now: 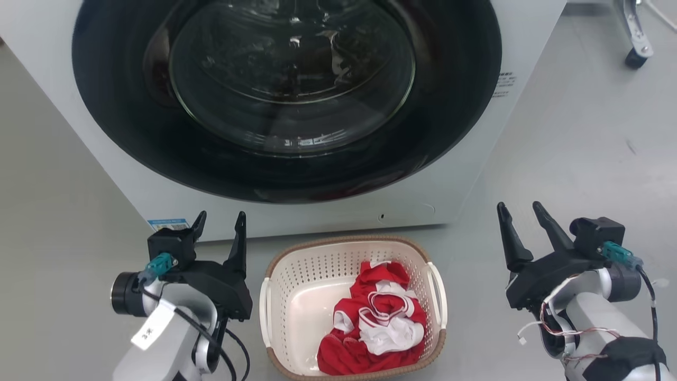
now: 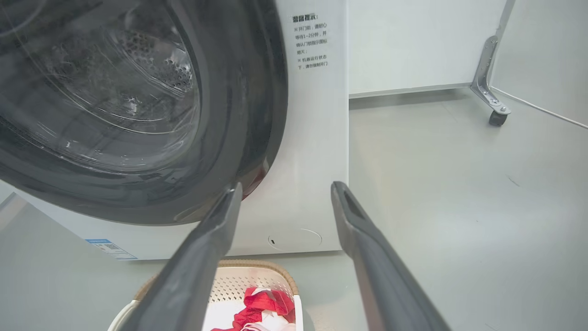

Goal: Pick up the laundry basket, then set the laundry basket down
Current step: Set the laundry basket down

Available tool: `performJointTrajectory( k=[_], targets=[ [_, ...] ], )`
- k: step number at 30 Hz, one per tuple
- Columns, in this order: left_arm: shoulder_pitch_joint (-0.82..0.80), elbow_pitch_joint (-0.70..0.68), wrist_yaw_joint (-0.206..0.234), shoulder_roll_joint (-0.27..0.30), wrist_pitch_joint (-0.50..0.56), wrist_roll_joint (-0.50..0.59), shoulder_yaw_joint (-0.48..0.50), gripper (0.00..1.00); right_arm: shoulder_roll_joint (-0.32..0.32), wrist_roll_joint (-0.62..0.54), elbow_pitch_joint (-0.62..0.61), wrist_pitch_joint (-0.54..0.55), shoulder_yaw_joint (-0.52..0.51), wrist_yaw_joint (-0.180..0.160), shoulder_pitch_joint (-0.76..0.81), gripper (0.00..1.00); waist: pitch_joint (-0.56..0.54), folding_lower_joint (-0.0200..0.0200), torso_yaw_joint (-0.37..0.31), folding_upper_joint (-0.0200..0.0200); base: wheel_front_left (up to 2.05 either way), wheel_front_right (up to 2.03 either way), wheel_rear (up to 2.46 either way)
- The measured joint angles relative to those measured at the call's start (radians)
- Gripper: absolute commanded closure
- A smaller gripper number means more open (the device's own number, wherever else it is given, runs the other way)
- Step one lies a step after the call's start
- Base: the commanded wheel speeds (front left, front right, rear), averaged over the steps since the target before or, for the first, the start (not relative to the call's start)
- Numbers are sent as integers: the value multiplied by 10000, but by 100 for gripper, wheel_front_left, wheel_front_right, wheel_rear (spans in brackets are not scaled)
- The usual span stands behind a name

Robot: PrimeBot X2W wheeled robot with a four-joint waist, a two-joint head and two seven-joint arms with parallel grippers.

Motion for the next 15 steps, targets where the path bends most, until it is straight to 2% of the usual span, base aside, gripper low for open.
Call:
performJointTrajectory(
  k=[5, 15],
  targets=[
    [776, -1273, 178, 291, 0, 495, 167, 0, -245, -408, -924, 0, -259, -330, 656, 0, -471, 1, -6, 0, 0, 0, 0],
    [2767, -3896, 357, 725, 0, 1202, 688, 0, -591, -1097, -2957, 0, -744, -723, 2545, 0, -1266, 1, 1, 0, 0, 0, 0]
  ],
)
